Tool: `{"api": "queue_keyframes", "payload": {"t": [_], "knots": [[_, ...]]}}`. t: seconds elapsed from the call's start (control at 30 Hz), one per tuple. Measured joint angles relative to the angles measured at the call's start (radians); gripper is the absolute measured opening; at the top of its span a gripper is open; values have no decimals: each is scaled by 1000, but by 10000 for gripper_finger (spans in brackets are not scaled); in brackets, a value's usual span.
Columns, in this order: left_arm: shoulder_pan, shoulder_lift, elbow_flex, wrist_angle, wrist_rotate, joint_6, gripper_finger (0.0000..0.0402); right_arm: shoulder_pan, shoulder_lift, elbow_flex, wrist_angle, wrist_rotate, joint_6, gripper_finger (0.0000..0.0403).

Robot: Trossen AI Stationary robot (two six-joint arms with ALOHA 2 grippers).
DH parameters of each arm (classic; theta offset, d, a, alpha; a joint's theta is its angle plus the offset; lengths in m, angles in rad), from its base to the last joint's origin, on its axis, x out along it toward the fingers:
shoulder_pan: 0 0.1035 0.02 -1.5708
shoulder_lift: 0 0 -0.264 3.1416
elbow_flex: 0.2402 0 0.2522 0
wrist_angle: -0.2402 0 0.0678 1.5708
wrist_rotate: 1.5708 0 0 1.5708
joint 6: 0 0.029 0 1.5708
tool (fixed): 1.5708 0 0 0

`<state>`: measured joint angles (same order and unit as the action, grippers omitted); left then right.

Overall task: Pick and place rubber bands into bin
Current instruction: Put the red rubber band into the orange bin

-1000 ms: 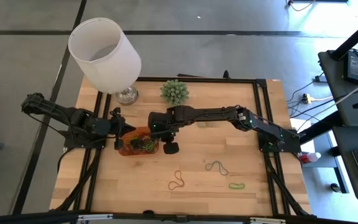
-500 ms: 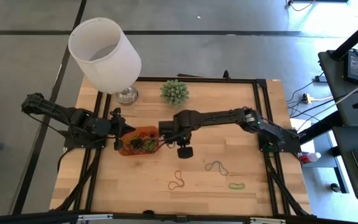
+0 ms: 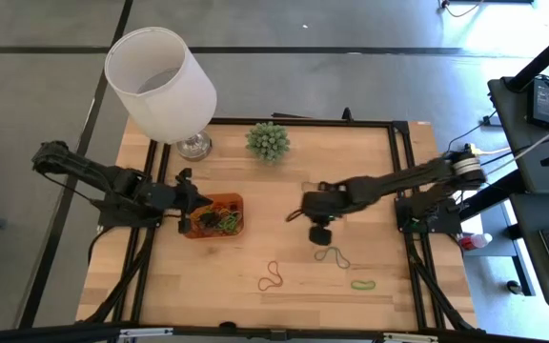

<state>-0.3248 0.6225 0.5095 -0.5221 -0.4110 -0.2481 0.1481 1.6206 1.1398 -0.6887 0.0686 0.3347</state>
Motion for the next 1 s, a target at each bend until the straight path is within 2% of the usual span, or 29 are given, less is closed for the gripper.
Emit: {"api": "queue_keyframes", "payload": {"t": [0.17,0.47,0.77,1.0], "knots": [[0,197,81,2,12,0,3,16,-172,-240,91,73,122,8],[0,650,397,4,62,141,7,44,-340,-560,356,117,261,8],[0,1036,766,-2,129,250,75,46,-392,-623,348,117,263,8],[0,1272,980,-36,217,322,135,62,-394,-623,325,116,237,8]]}}
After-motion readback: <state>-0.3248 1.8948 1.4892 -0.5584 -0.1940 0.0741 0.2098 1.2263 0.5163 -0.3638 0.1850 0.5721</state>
